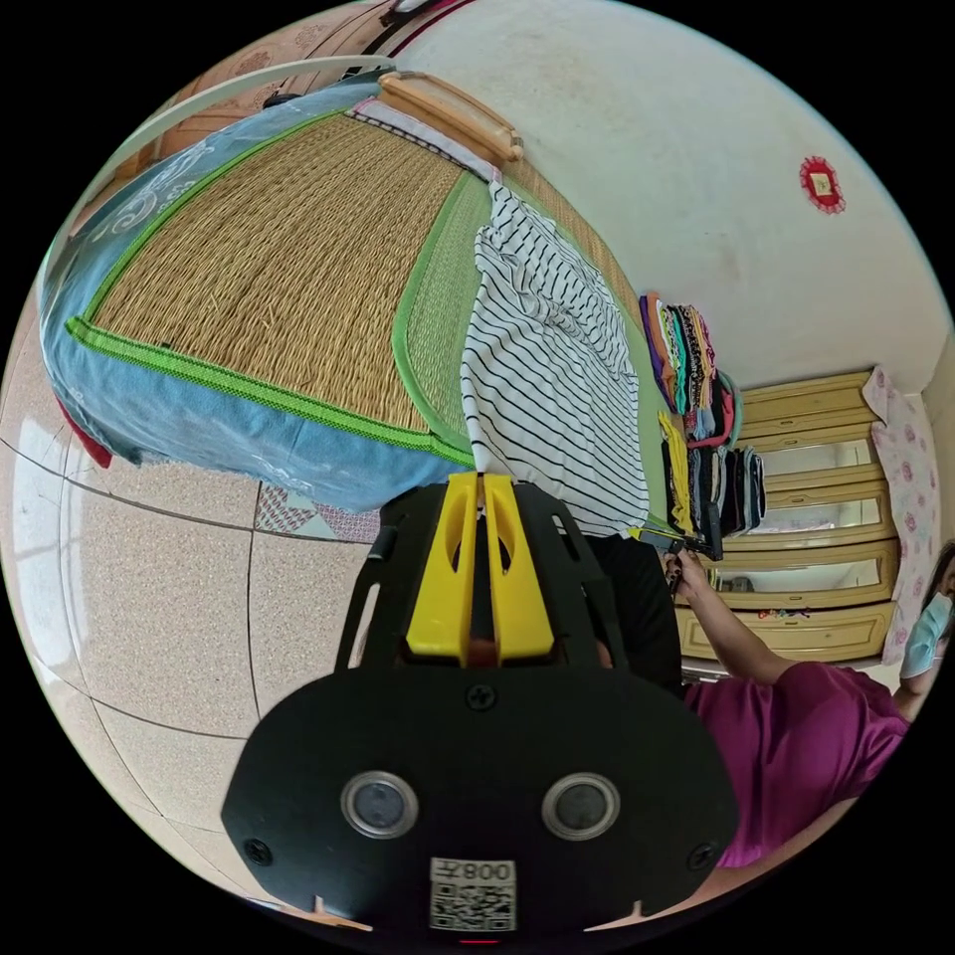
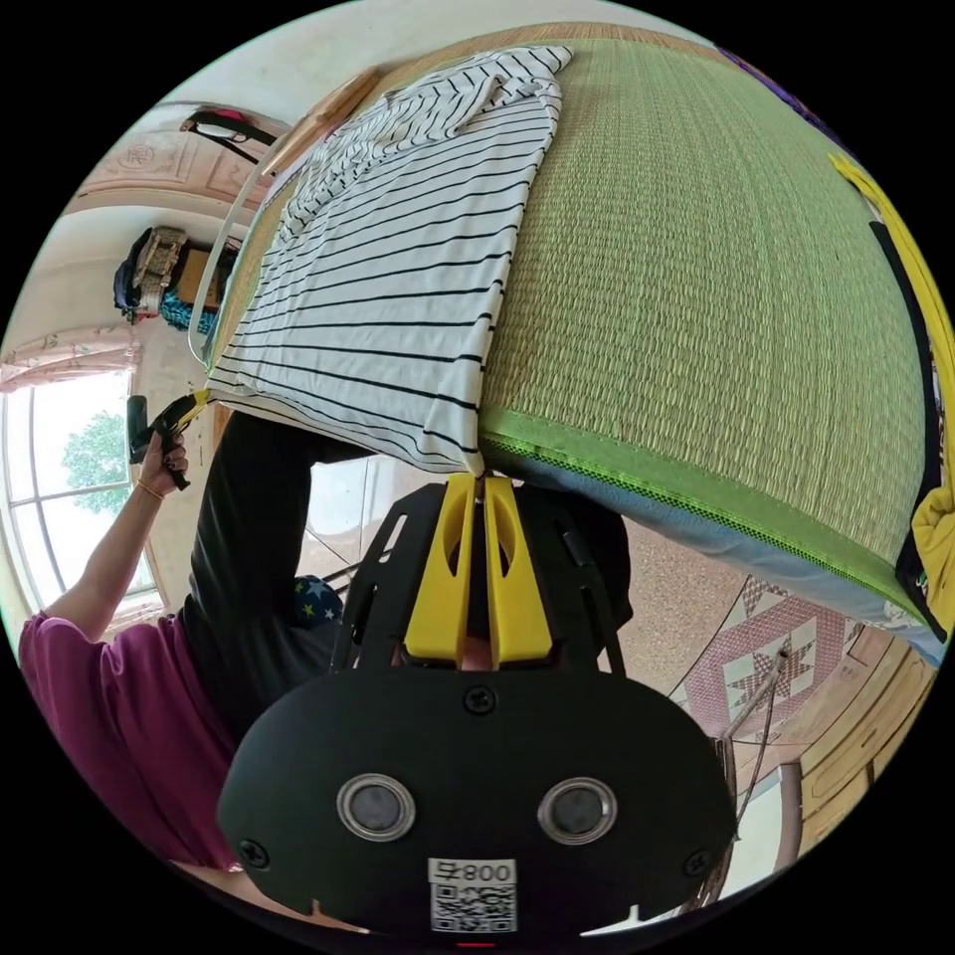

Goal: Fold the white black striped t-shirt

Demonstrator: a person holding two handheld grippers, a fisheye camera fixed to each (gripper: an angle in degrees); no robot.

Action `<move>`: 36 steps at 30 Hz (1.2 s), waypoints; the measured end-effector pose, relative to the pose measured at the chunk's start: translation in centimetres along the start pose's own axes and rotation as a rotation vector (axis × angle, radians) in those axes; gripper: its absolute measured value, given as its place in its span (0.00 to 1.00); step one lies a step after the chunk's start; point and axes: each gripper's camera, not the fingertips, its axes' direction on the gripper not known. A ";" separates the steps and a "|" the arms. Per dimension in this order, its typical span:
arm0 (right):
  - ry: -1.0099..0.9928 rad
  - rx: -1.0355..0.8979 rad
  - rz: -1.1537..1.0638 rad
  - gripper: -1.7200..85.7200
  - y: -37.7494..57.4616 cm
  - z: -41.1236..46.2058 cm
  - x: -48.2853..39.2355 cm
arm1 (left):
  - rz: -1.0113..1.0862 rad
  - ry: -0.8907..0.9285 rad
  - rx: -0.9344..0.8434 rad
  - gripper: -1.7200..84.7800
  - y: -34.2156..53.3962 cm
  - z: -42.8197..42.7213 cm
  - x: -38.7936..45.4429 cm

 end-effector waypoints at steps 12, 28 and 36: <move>-0.292 0.085 -0.062 0.03 4.9 -8.3 2.5 | 0.073 0.099 0.057 0.03 3.2 -3.9 2.3; -0.437 0.036 0.104 0.03 14.4 -7.0 10.9 | 0.003 0.196 -0.074 0.03 12.3 -3.4 1.6; -0.494 0.140 0.160 0.05 16.5 -5.9 13.7 | -0.014 0.230 -0.036 0.06 14.5 -4.2 1.6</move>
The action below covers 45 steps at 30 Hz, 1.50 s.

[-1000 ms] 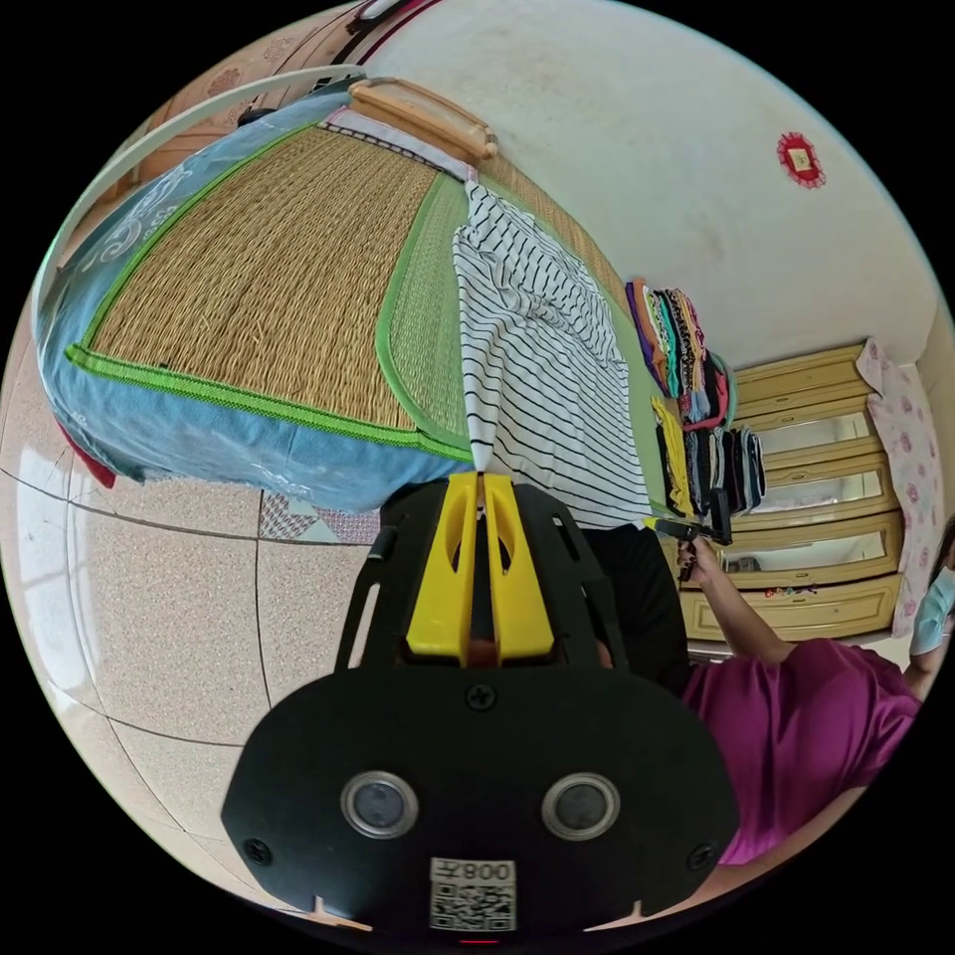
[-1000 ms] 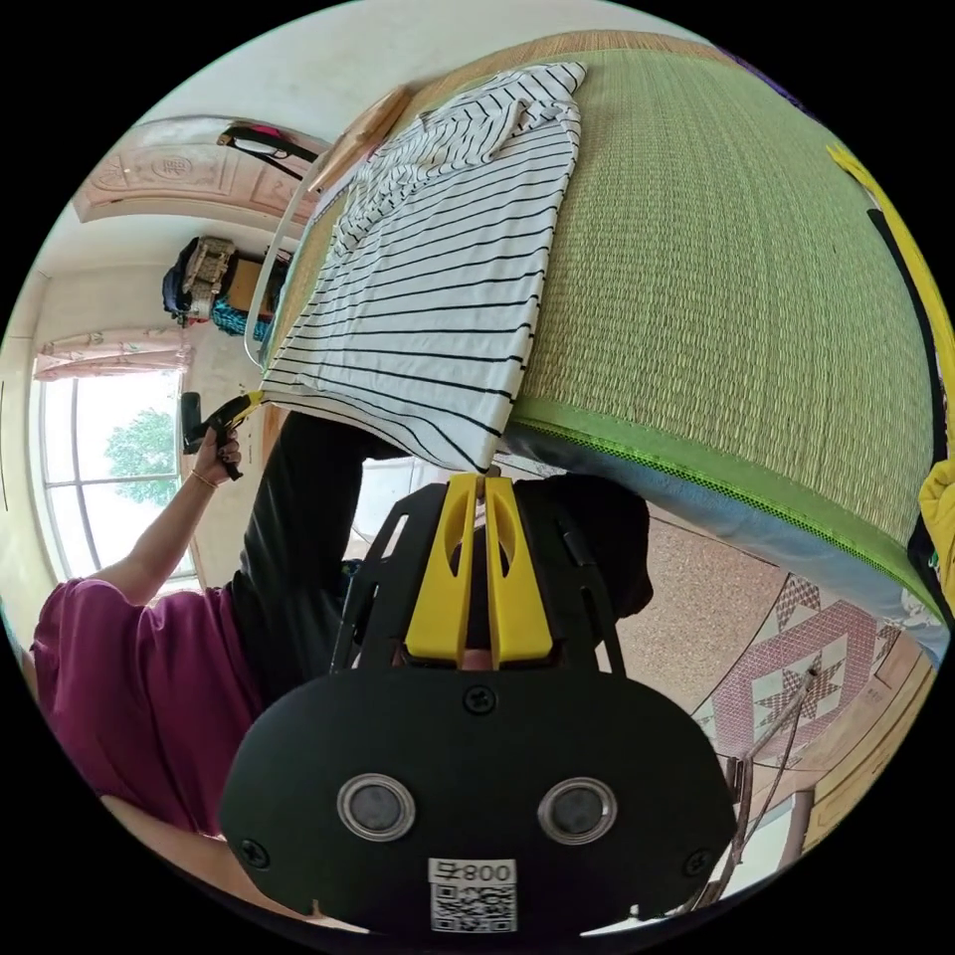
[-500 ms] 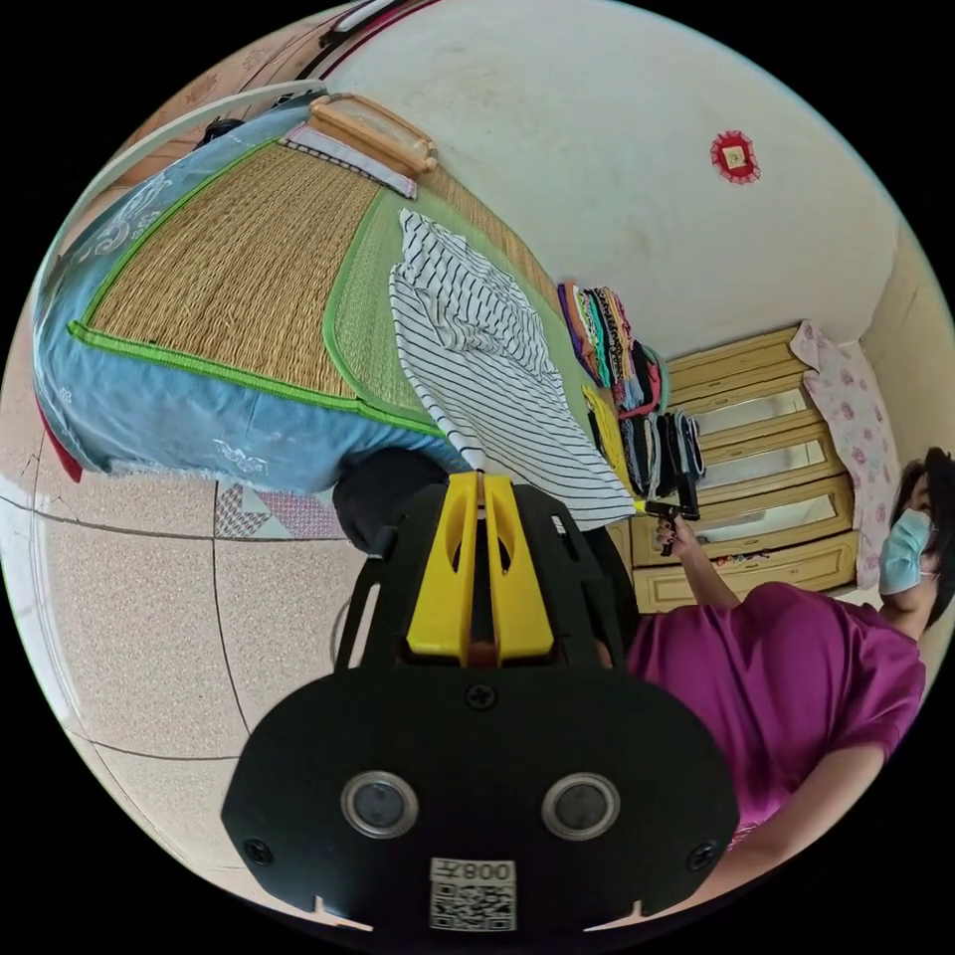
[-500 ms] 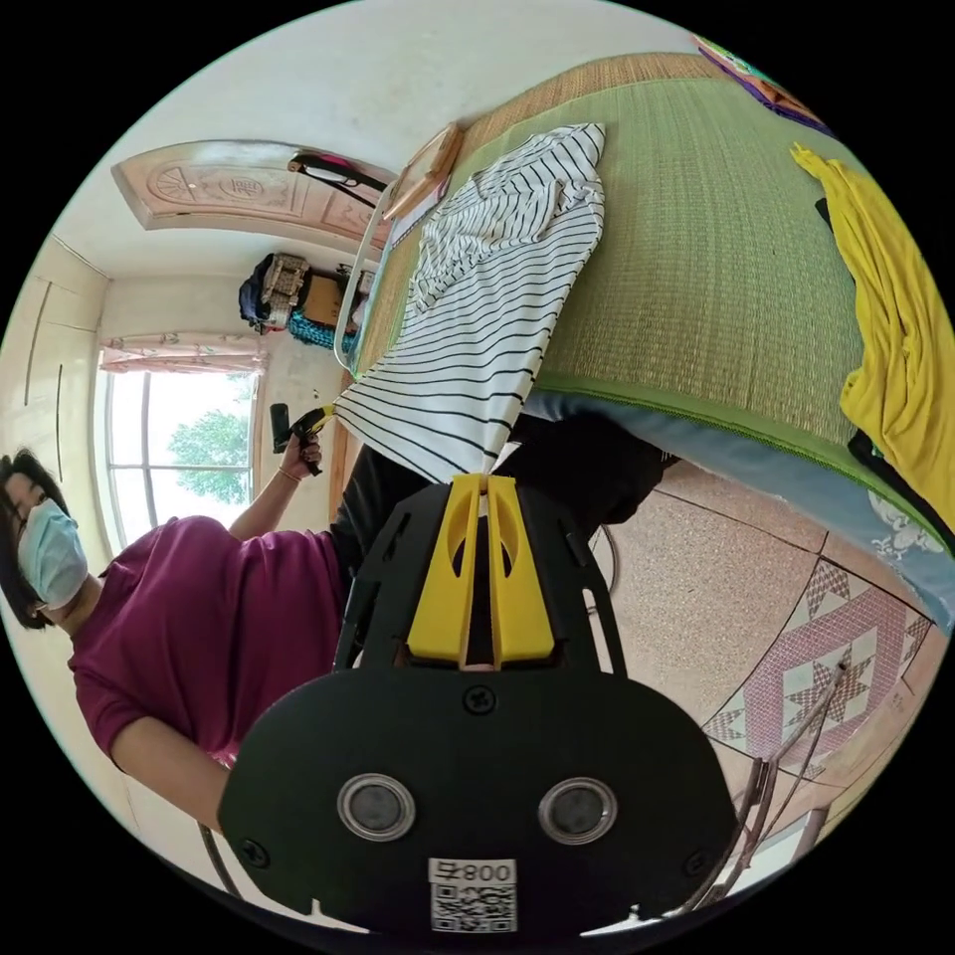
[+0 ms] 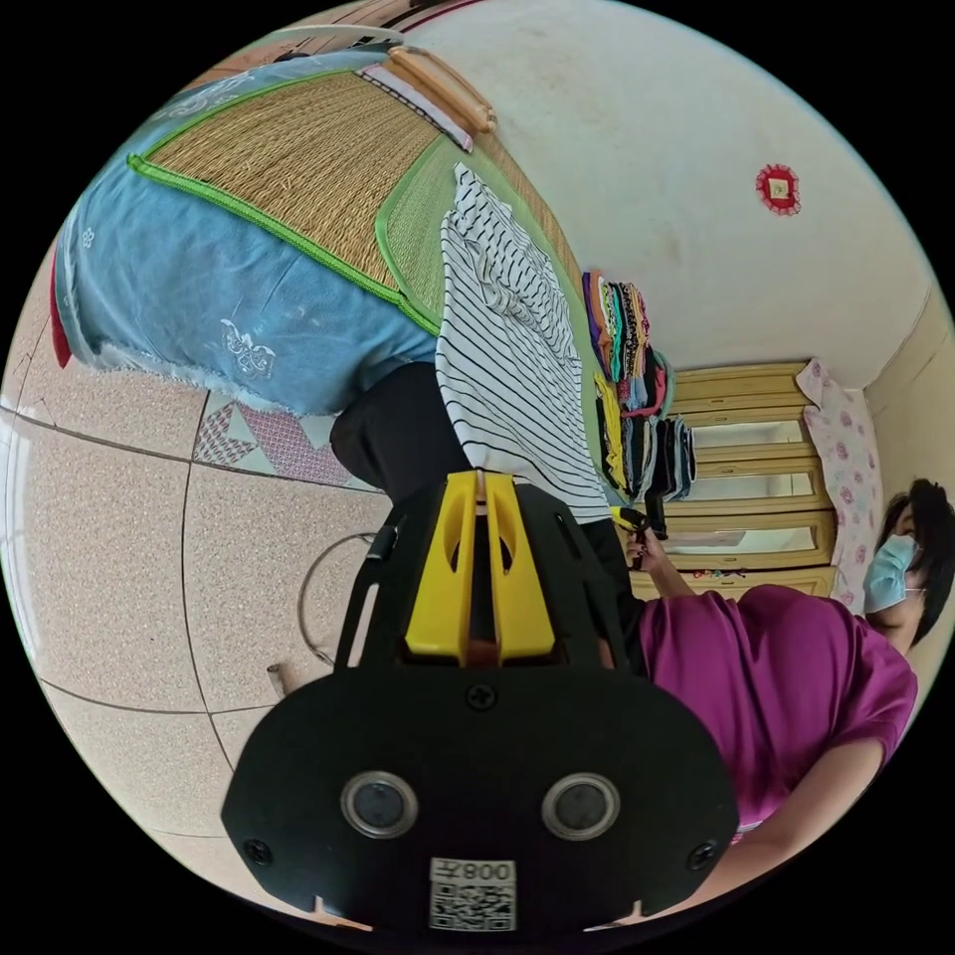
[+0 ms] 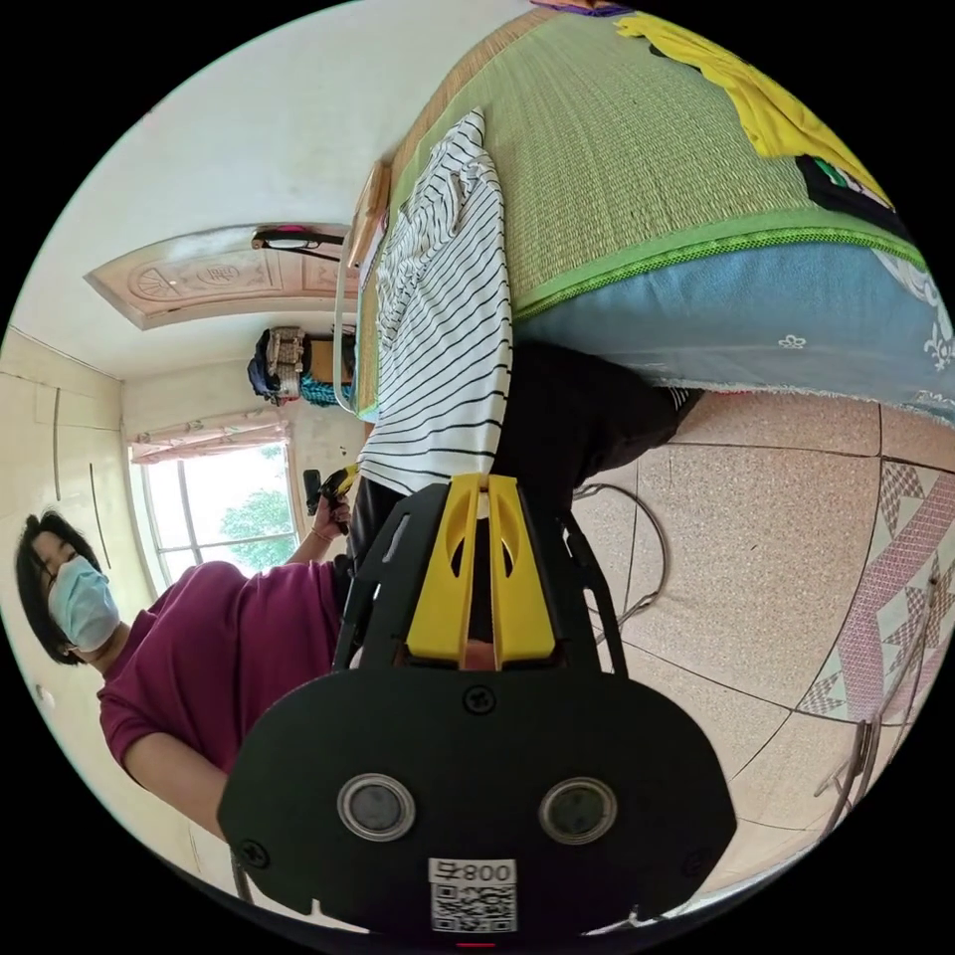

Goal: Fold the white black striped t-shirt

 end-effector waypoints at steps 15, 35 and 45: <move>-0.184 0.138 0.084 0.11 3.7 0.6 4.7 | -0.098 0.088 -0.007 0.13 2.3 0.1 0.0; -0.236 0.193 -0.054 0.04 5.6 -3.7 -0.9 | -0.045 0.252 0.093 0.04 4.6 -4.3 4.0; -0.299 0.290 -0.239 0.03 9.5 -10.2 -7.5 | 0.107 0.388 0.216 0.04 6.5 -11.0 8.4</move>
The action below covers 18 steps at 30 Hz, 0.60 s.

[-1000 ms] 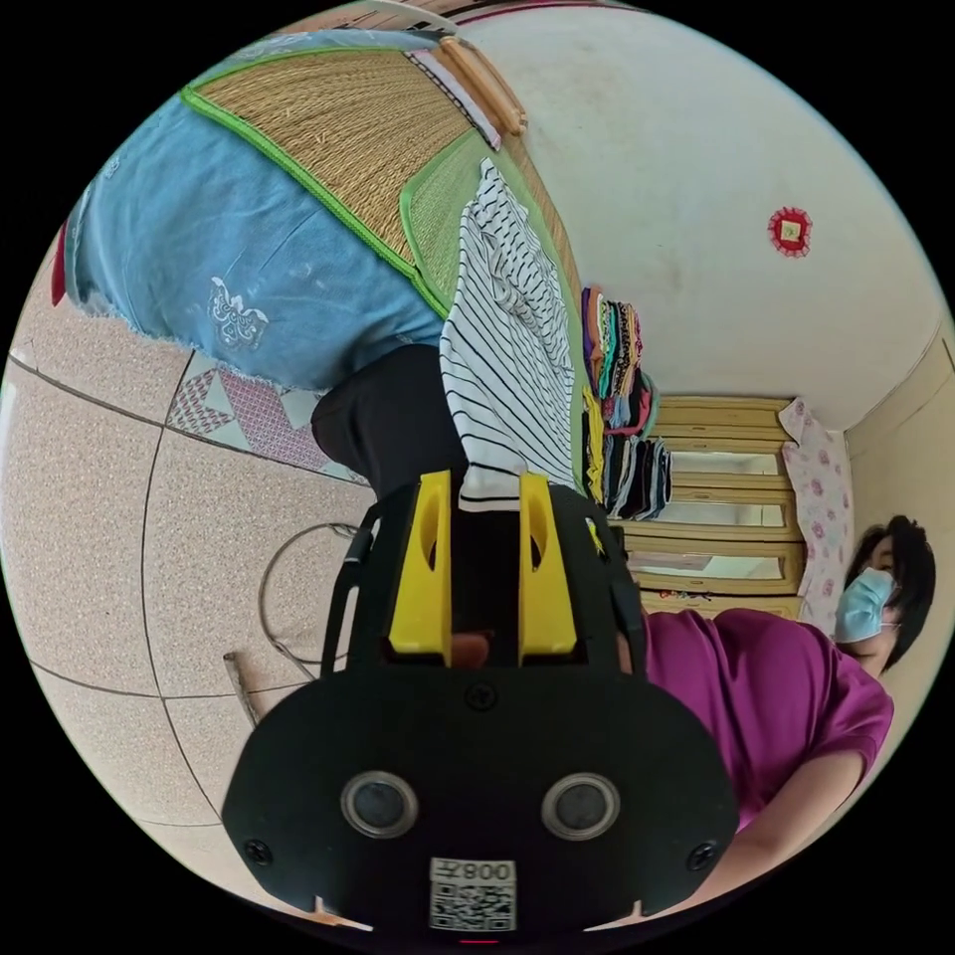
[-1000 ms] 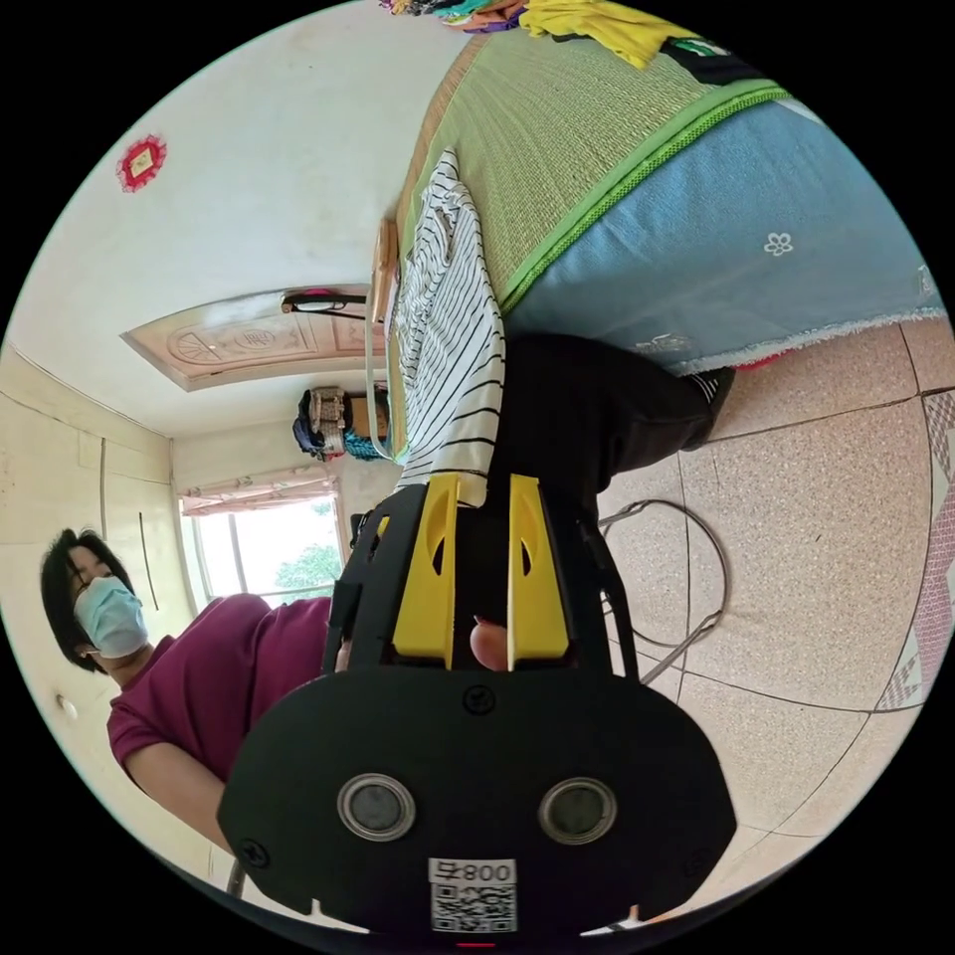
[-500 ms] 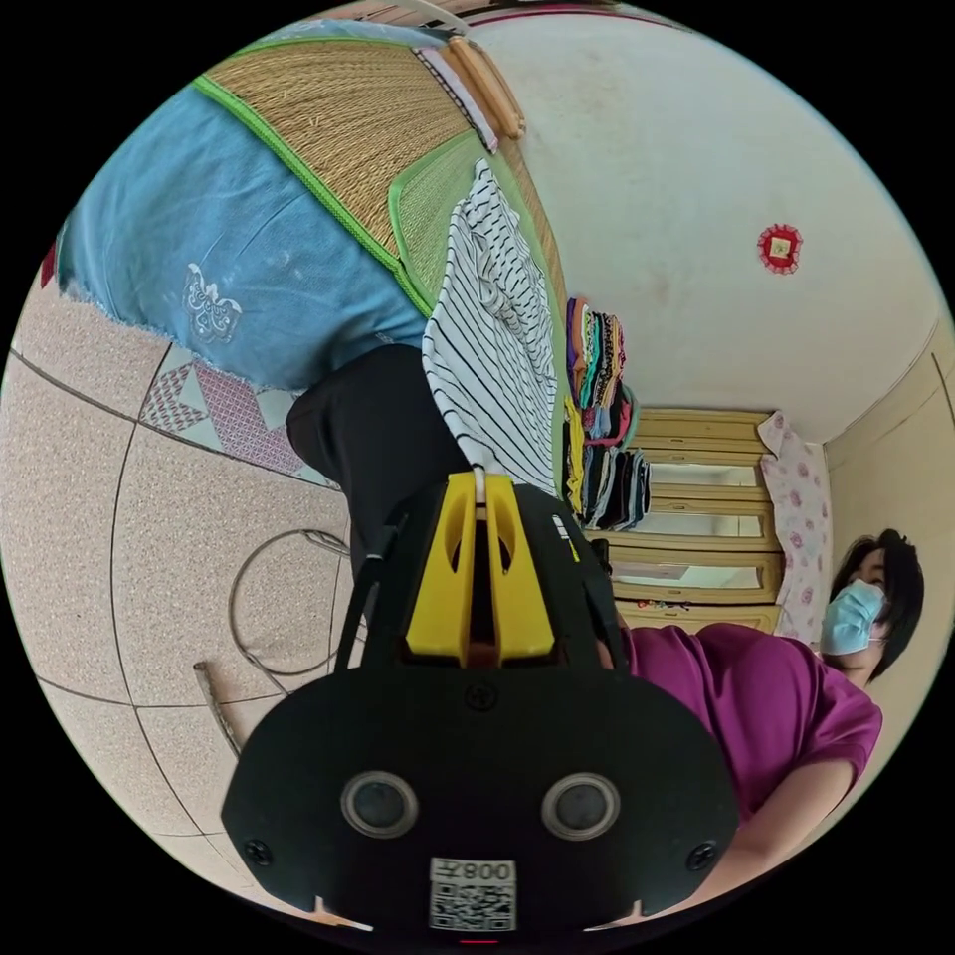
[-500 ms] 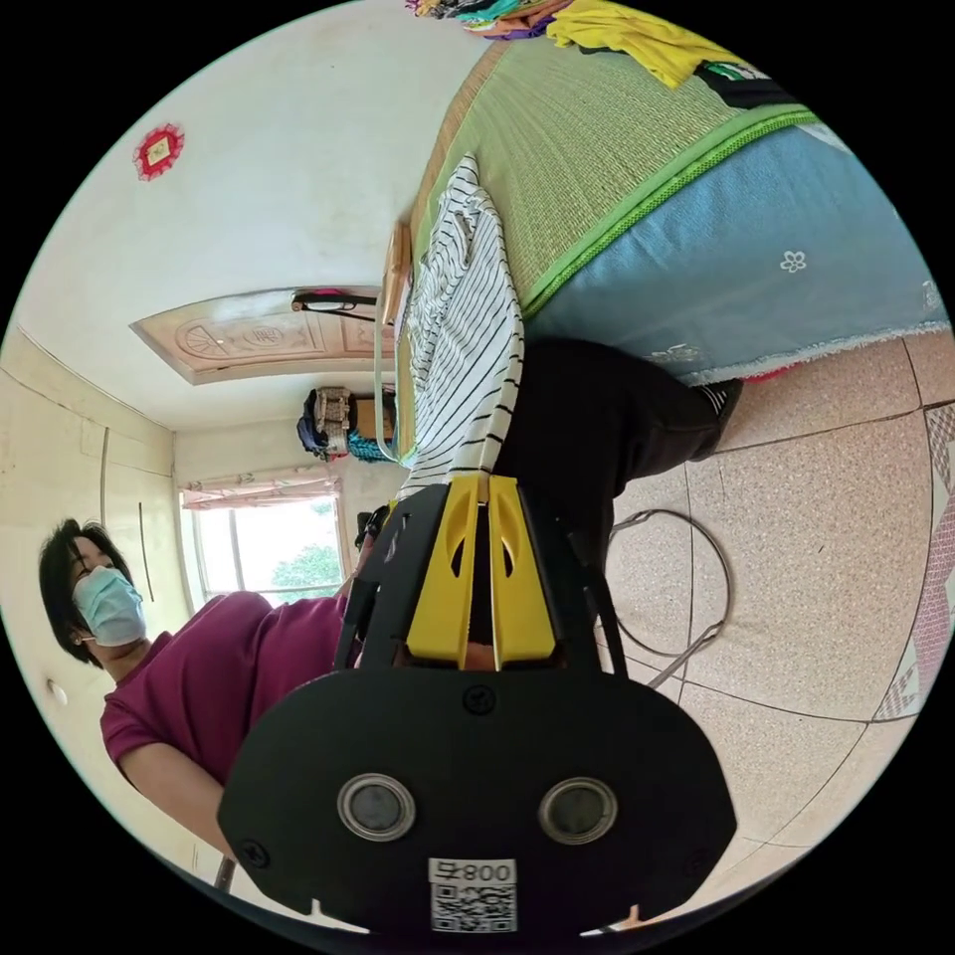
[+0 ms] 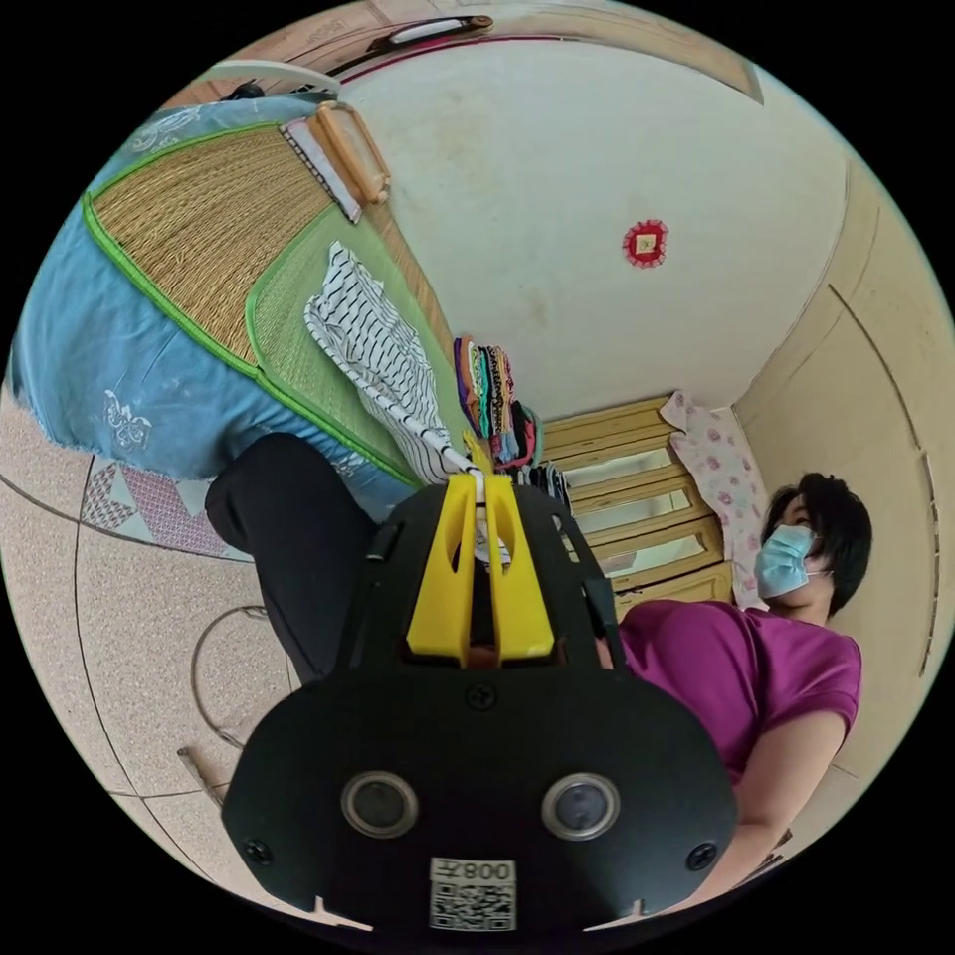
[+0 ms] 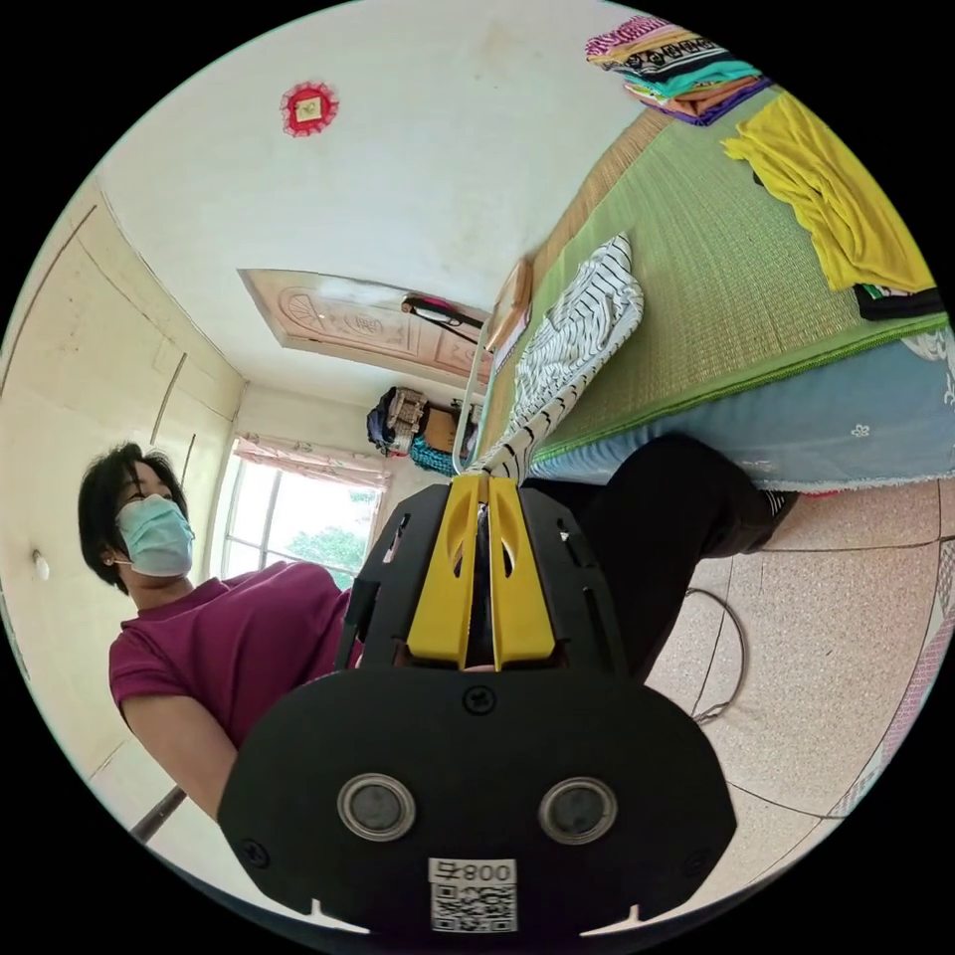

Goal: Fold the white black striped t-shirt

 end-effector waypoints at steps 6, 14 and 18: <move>-0.036 0.006 -0.058 0.03 2.5 -1.3 -3.2 | 0.029 0.019 0.016 0.04 1.5 -2.6 2.0; -0.037 -0.001 -0.085 0.03 6.1 -2.1 -5.4 | 0.046 0.054 0.030 0.03 3.6 -4.8 2.7; -0.043 0.007 -0.081 0.04 7.3 -2.4 -5.4 | 0.036 0.079 0.048 0.03 4.2 -5.3 2.1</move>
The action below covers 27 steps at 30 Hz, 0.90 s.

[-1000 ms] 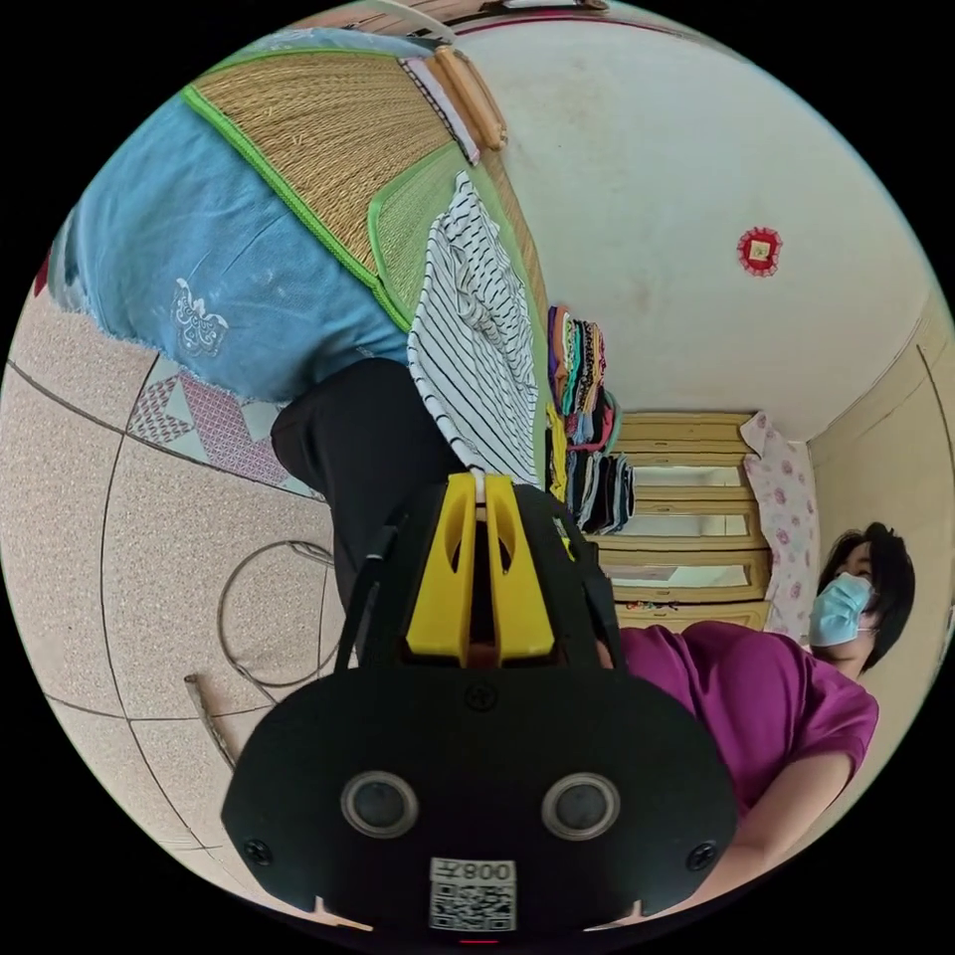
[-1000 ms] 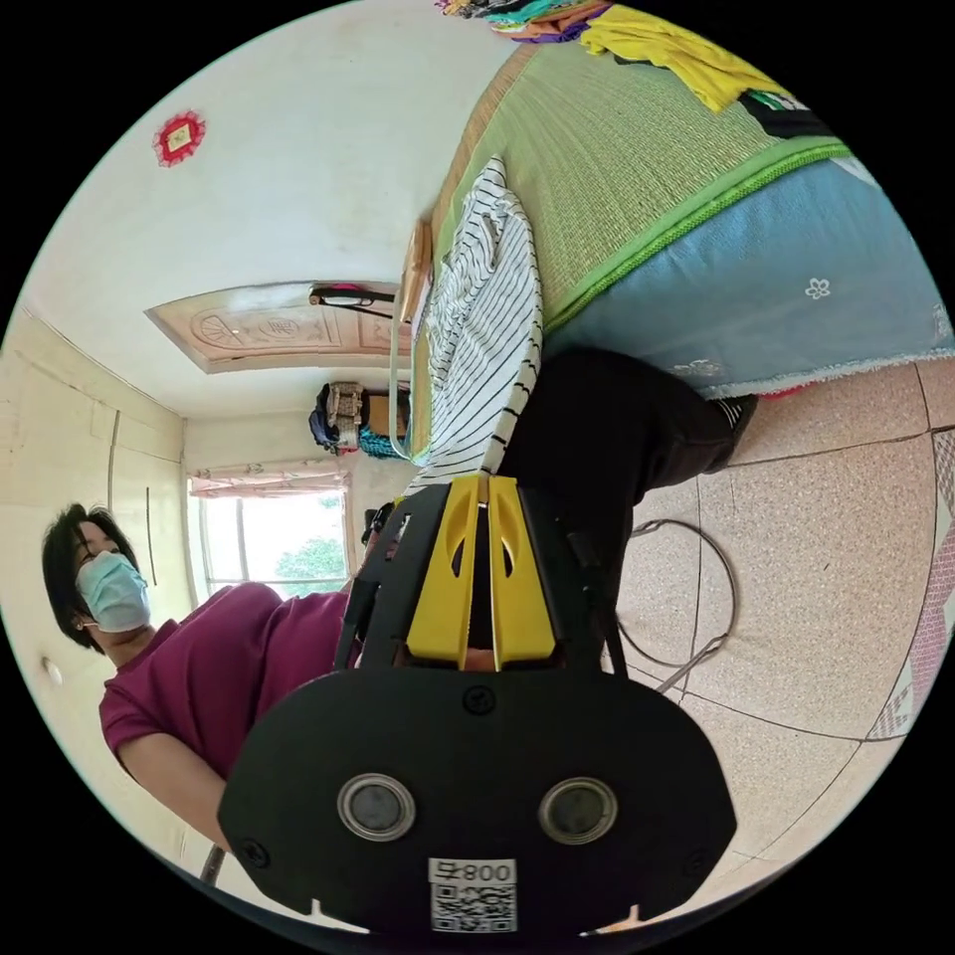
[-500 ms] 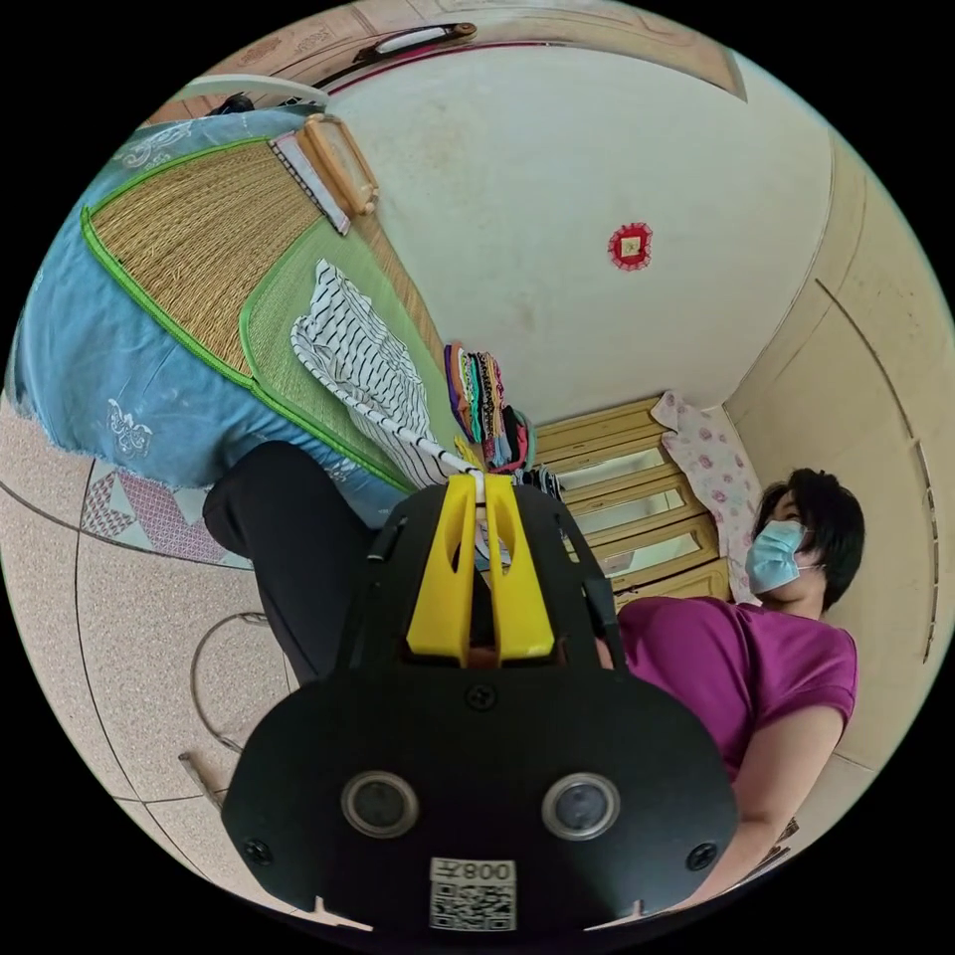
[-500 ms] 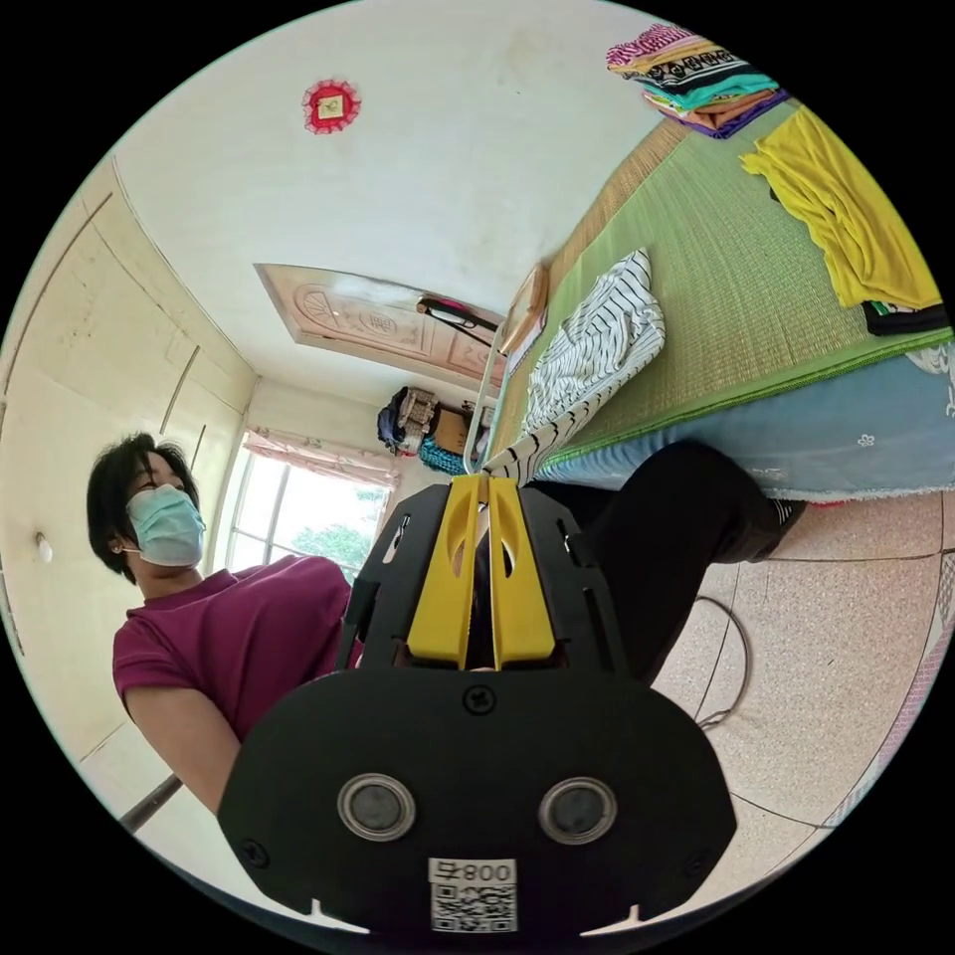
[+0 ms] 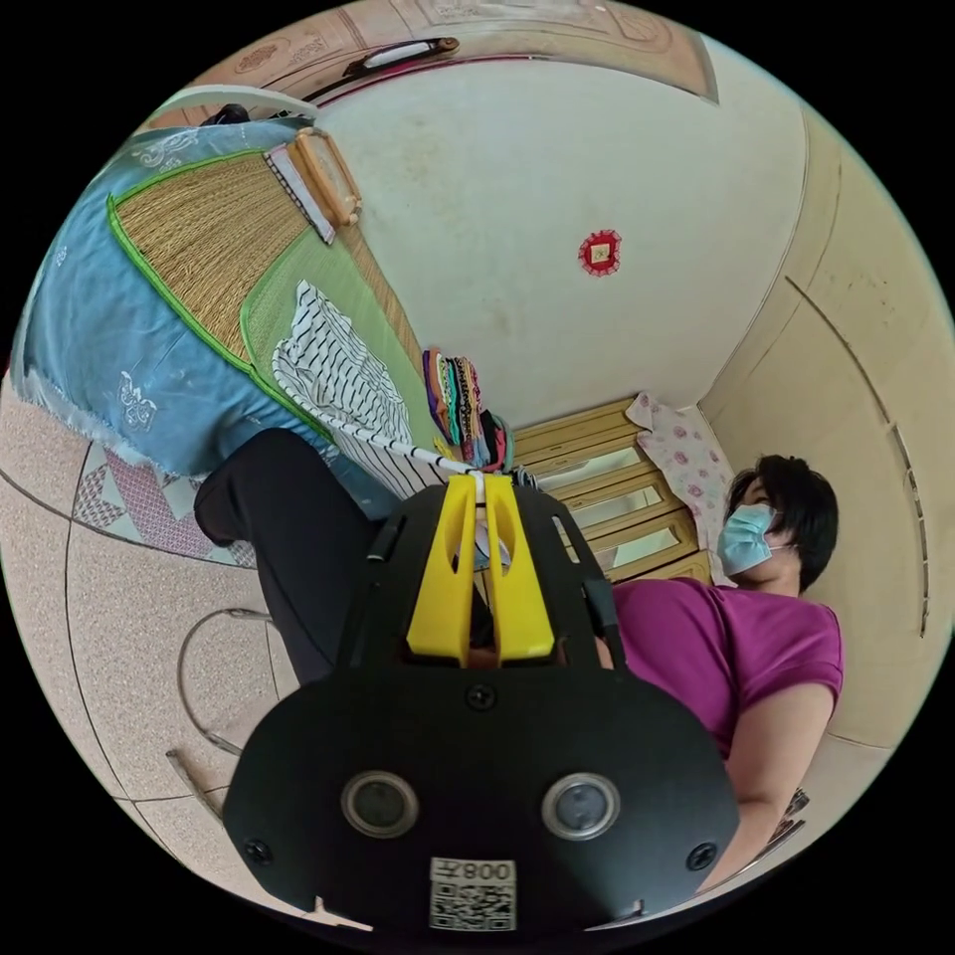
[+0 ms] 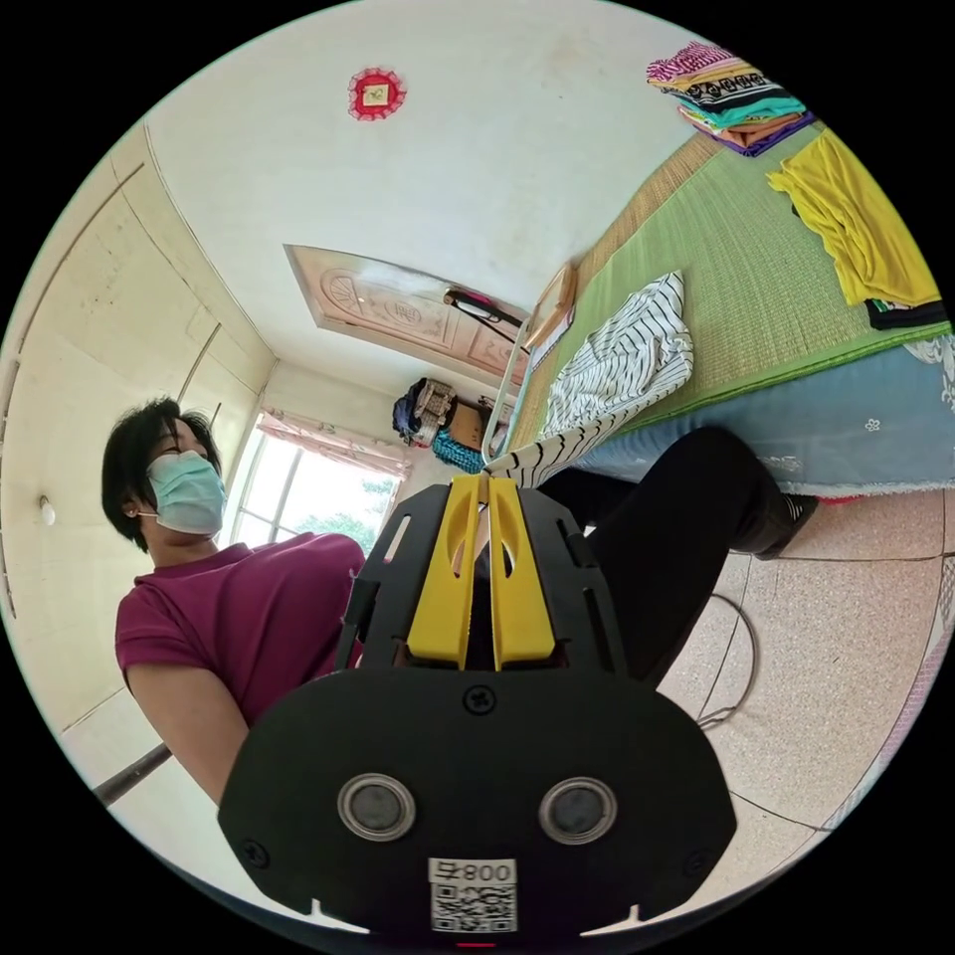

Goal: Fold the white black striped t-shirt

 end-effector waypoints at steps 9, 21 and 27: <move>-0.017 0.027 -0.008 0.04 1.9 -0.9 -0.4 | 0.026 0.033 0.018 0.03 -0.2 -0.7 -0.7; -0.026 0.035 -0.003 0.03 3.2 -0.7 1.2 | 0.018 0.065 0.036 0.03 -2.1 0.2 -4.5; -0.020 0.031 -0.017 0.04 1.5 0.0 2.7 | 0.021 0.081 0.047 0.03 -4.6 1.6 -7.2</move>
